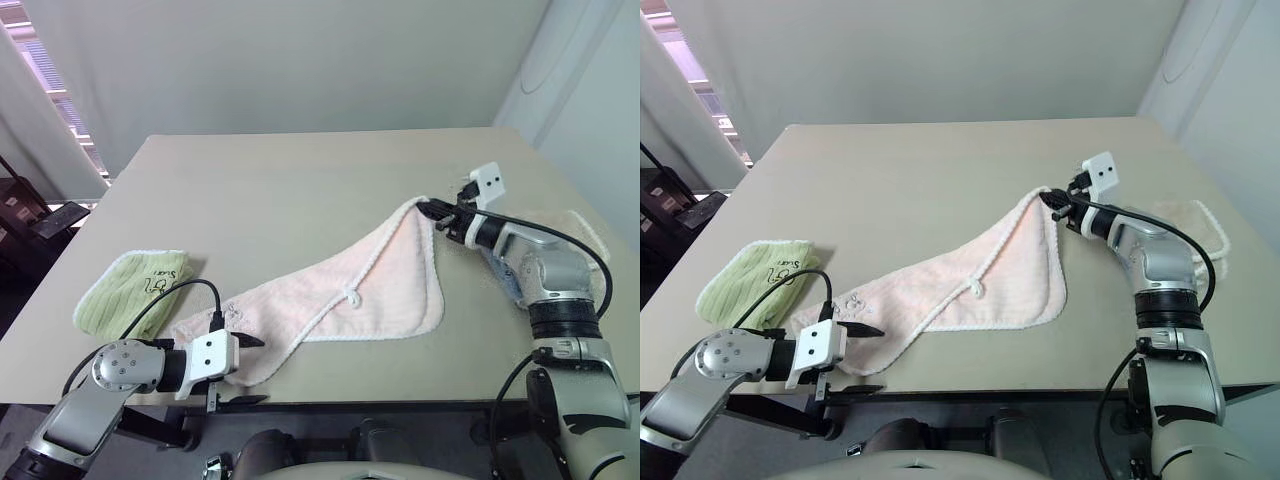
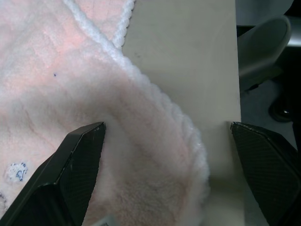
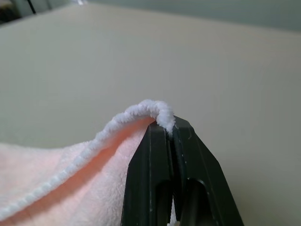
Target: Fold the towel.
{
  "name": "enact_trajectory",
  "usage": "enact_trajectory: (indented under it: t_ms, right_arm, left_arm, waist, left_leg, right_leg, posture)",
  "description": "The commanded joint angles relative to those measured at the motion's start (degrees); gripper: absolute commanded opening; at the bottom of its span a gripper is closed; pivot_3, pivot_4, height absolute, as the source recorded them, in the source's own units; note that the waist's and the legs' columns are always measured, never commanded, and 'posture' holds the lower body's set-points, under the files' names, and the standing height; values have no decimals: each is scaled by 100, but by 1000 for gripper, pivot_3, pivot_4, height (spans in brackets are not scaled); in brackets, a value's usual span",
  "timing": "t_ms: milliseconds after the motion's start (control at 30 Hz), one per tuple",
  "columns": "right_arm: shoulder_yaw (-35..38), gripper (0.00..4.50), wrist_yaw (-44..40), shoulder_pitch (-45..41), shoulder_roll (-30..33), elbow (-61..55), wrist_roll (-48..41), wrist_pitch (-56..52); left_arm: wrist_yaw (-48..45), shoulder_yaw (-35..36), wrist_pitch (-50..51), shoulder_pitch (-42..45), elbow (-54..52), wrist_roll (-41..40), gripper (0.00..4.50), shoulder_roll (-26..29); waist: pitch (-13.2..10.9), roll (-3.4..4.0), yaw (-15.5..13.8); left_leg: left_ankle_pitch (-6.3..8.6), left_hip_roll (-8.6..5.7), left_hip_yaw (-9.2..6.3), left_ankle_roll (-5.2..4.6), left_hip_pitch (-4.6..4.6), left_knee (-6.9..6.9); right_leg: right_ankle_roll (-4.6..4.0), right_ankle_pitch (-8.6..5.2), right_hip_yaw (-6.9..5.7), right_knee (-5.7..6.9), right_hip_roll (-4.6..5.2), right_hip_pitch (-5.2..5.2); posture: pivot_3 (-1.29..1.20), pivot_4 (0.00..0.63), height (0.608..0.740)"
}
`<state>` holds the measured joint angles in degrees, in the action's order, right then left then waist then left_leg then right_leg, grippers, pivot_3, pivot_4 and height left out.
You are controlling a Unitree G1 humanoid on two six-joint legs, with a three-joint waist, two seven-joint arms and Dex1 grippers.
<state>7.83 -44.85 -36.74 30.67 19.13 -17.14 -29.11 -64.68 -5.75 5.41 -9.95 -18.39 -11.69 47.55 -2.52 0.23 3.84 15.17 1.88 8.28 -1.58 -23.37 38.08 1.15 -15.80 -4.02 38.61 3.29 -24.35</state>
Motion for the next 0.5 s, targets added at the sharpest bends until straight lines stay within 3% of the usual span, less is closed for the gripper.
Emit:
enact_trajectory:
  t_ms: [33,500]
  right_arm:
    - [251,37,124,-324,54,-684,-342,-292]
    - [239,37,522,-904,-27,-1916,-917,-947]
  left_arm:
    - [21,229,160,-12,-294,-182,4500,141]
    - [219,103,650,115,-554,-107,4500,189]
  waist:
    - [-1,1,-2]
    - [-3,3,-23]
  left_leg:
    - [1,0,0,2,0,0]
    - [8,0,0,13,-2,-1]
  right_leg:
    - [0,0,0,0,0,0]
    - [-3,-1,0,-4,2,-4]
  posture:
    - [0,0,724]
    - [0,0,724]
